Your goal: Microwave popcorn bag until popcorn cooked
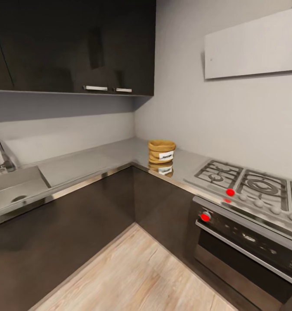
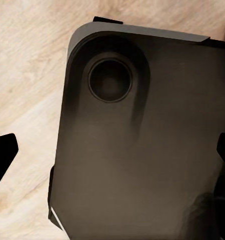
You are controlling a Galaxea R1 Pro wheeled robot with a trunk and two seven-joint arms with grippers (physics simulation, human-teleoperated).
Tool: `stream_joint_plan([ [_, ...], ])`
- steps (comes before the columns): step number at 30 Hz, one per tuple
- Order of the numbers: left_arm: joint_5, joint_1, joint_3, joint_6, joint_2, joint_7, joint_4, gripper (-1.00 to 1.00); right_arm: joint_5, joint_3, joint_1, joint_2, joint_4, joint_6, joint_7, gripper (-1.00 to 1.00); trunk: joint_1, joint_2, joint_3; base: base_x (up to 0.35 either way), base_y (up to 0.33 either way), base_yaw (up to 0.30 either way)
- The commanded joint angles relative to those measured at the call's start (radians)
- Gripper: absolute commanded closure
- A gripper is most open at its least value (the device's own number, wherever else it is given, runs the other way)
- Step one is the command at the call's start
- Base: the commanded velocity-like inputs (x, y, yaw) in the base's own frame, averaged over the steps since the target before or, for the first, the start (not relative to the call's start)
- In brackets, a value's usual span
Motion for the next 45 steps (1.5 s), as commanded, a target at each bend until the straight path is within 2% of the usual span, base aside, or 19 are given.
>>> stream_joint_plan([
  [1,0.006,0.000,0.000,-0.002,0.000,-0.001,0.000,-1.00,0.009,-0.008,-0.001,0.000,0.001,0.002,0.002,-1.00,0.001,0.000,-0.001,0.298,0.215,0.000],
  [20,0.006,0.000,0.002,-0.002,-0.002,-0.001,0.000,-1.00,0.010,-0.009,-0.001,-0.003,0.001,-0.001,0.001,-1.00,0.001,0.000,-0.001,0.302,0.180,0.000],
  [38,0.006,0.000,0.001,-0.005,-0.002,-0.001,0.000,-1.00,0.010,-0.009,-0.001,-0.004,0.001,-0.003,0.000,-1.00,0.001,0.000,-0.001,0.314,0.101,0.000],
  [45,0.006,0.000,0.001,-0.007,-0.002,-0.001,0.000,-1.00,0.009,-0.009,-0.001,-0.003,0.001,-0.004,-0.001,-1.00,0.001,0.000,-0.001,0.118,0.003,-0.188],
])
